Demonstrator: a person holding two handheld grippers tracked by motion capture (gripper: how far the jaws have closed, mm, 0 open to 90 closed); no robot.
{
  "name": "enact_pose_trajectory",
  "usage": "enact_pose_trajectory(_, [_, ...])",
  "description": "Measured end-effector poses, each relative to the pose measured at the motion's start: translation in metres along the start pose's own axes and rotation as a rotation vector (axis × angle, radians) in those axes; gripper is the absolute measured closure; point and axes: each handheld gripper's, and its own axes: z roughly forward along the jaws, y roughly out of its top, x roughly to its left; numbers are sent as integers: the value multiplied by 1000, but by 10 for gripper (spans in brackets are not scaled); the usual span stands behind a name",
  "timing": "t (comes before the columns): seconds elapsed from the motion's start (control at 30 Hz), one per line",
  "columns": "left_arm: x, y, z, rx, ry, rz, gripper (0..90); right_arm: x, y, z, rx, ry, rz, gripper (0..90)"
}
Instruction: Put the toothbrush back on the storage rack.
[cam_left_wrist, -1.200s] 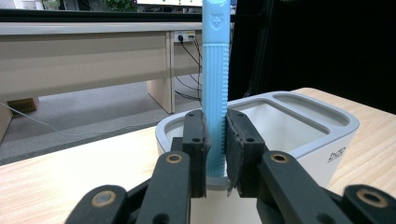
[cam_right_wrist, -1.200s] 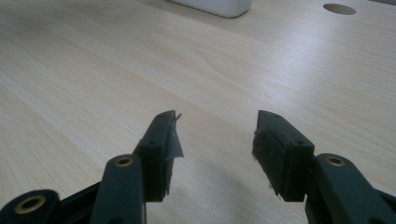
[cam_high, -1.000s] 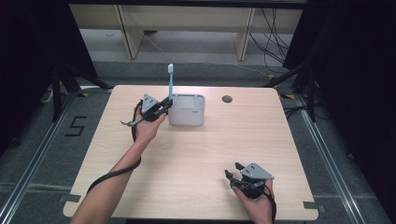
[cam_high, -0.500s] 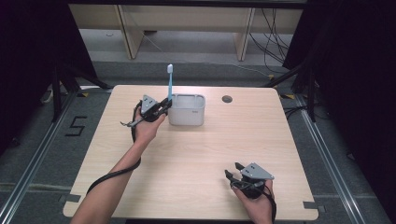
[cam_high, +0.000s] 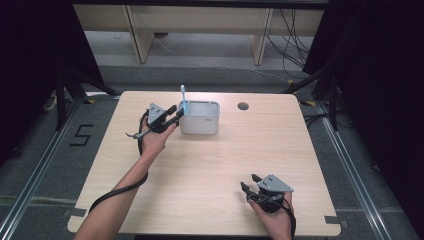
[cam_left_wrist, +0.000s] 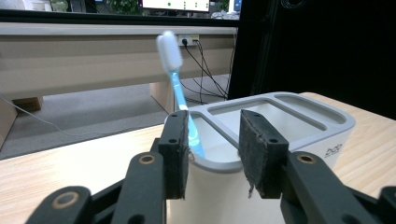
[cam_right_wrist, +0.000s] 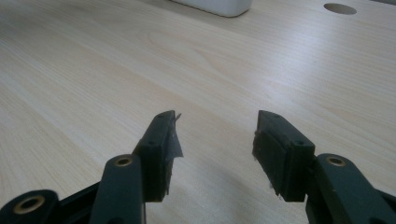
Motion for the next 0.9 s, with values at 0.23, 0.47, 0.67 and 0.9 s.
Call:
enact_pose_trajectory(0.23, [-1,4,-16,-2,-7,0,567,0,0,0,-3,-4,0,491])
enact_pose_trajectory(0.47, [-4,7,-29,0,-11,-10,513,0,0,0,-3,-4,0,491])
enact_pose_trajectory(0.67, [-8,7,-41,-7,-26,-14,483,3,0,0,8,1,31,491])
enact_pose_trajectory(0.9, [-15,6,-60,-19,-23,-17,449,1,0,0,-3,-5,0,491])
